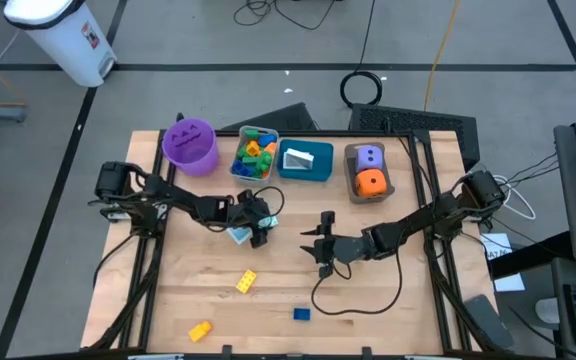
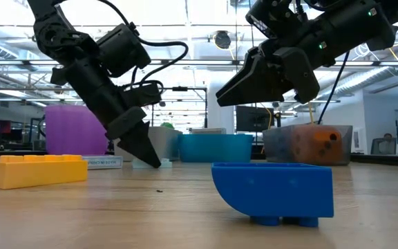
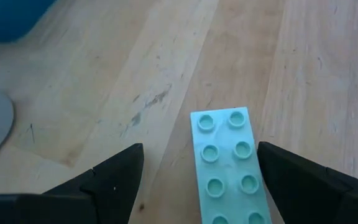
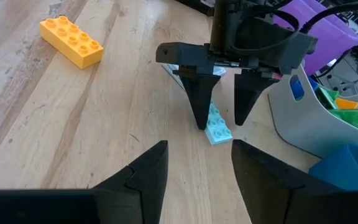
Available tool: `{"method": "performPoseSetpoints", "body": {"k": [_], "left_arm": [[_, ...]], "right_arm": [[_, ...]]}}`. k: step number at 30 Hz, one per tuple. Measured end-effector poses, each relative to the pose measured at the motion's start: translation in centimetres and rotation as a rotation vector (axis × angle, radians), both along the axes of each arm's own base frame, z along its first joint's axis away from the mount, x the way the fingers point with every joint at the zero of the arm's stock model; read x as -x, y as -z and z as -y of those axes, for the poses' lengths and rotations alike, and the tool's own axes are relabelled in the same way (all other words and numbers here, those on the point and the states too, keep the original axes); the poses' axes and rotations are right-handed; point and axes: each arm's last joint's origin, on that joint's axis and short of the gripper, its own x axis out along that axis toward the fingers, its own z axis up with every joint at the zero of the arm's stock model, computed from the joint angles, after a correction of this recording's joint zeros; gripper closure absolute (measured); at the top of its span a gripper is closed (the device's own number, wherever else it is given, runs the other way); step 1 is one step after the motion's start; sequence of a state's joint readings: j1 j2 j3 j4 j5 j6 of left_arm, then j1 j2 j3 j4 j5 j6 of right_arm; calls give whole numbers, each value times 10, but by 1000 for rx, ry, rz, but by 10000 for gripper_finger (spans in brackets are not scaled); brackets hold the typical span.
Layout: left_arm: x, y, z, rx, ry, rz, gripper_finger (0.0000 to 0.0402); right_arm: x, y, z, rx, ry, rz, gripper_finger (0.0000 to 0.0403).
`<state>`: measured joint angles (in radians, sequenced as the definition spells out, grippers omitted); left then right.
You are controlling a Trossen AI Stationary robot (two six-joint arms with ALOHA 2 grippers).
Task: Pick & Place Toys
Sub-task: Put the light green game piece into the gray bin
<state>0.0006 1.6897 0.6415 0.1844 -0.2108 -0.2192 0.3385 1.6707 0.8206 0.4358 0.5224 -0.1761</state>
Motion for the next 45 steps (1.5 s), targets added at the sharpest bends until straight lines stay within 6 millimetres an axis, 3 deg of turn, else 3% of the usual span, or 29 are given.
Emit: {"method": "performPoseSetpoints", "body": {"k": [18, 26, 33, 39, 45], "left_arm": [[0, 0, 0, -2, 15, -1, 253], [2, -18, 0, -29, 30, 55, 248], [10, -60, -6, -99, 5, 197, 250], [28, -96, -35, -184, -178, 304, 255], [45, -99, -69, -199, -322, 246, 246]], "right_arm": [[0, 0, 0, 0, 0, 0, 238], [0, 0, 0, 3, -1, -1, 238], [0, 0, 0, 3, -1, -1, 238], [0, 0, 0, 3, -1, 0, 237], [-1, 0, 1, 23, -6, -1, 237]]}}
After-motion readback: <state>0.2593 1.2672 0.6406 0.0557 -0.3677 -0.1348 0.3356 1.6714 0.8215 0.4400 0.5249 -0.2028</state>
